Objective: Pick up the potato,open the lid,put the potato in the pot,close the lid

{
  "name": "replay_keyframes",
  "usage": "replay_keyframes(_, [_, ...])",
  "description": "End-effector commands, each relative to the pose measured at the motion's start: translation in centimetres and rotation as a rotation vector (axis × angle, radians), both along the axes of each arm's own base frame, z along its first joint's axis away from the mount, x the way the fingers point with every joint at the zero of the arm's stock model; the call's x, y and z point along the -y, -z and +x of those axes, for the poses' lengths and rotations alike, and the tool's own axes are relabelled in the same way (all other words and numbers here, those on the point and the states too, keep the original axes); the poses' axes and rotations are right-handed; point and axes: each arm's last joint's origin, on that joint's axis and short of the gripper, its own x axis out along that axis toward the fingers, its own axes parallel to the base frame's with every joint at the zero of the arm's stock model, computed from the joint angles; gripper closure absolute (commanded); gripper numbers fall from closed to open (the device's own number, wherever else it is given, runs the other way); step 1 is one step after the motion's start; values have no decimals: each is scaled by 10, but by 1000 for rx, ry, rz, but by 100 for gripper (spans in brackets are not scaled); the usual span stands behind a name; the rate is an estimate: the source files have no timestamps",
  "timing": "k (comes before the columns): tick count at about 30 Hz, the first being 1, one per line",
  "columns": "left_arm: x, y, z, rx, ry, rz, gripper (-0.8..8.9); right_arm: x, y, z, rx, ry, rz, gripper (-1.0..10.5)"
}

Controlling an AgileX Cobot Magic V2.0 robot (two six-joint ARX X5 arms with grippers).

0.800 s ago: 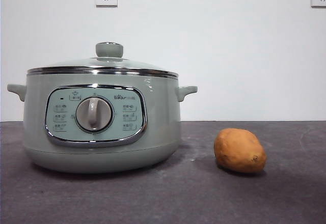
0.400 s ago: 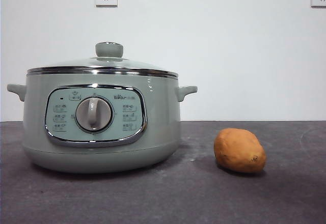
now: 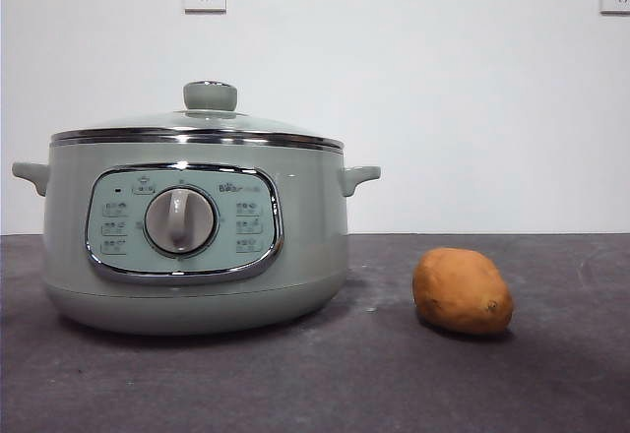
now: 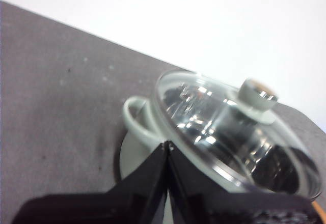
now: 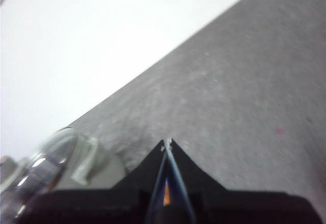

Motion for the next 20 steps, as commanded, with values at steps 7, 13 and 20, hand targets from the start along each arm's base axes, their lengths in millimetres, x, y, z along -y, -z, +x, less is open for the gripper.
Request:
replay_keyframes(7, [2,-60,10,-82,91,153,820,-6,-75,17,-65,-160,-229,954])
replay_keyframes(13, [6,-99,29,-167,219,240,818,-10,-117,39,-179,-286,-332,949])
replay_keyframes(20, [11,-131,52,-261,394,271,816,-17,-138,66,-326,-480,-409,946])
